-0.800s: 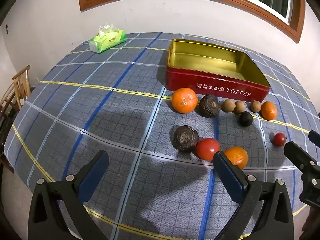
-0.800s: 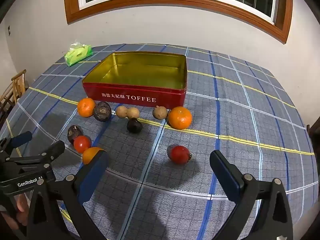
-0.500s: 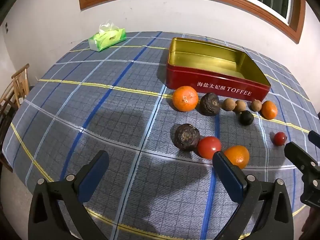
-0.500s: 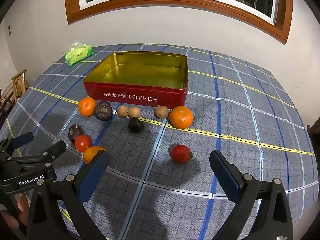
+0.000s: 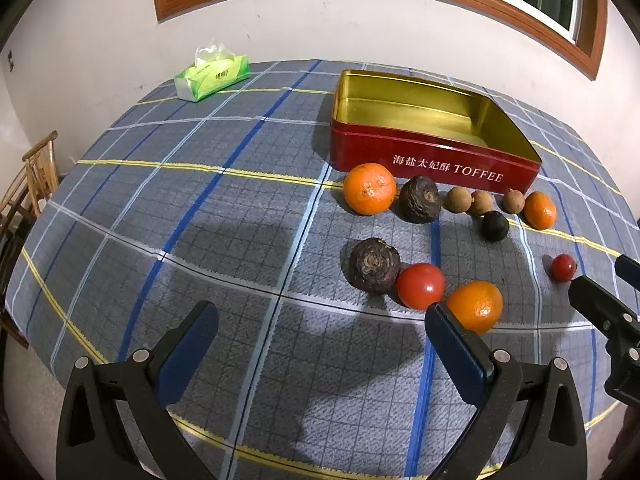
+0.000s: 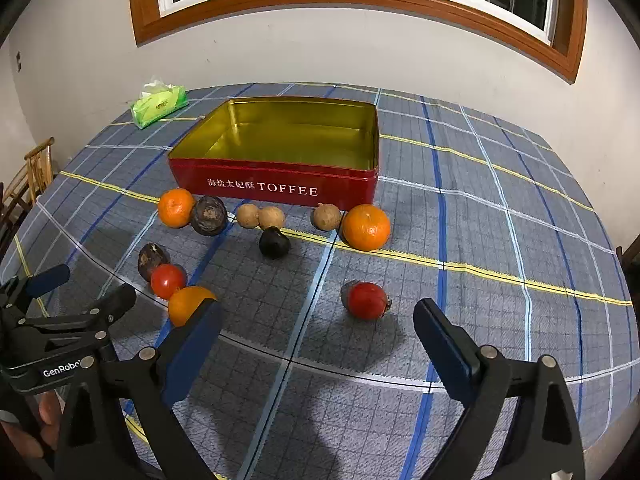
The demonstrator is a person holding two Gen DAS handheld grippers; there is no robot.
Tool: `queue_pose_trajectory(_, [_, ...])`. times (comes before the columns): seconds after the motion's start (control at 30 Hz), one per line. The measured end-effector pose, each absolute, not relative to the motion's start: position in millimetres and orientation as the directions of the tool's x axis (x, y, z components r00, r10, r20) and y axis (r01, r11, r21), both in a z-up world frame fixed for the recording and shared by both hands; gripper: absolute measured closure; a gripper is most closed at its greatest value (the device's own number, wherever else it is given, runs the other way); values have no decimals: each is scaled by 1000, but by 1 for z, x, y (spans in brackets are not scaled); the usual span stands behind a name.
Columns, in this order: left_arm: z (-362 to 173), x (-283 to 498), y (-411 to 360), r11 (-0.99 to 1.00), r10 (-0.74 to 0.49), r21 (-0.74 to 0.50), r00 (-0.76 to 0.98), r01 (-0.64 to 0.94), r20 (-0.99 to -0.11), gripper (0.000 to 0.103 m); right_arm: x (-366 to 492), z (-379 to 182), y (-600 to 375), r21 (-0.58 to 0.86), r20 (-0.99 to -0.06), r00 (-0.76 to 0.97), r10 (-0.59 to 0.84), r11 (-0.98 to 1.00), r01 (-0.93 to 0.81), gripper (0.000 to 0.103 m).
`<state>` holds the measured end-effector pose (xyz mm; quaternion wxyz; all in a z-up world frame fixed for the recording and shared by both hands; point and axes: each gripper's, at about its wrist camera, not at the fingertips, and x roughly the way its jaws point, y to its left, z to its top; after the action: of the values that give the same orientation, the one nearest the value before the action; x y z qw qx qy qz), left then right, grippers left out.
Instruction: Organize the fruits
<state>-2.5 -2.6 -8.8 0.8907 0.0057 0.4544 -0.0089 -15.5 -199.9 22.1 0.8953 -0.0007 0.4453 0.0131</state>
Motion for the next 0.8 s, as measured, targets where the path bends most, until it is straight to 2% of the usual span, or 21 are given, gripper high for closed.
queue_pose_trajectory(0.8, [-14,-5,-5,1000,-17,1,575,31,-818,1,-20,20,-198,16,-798,601,28,1000,-26,13])
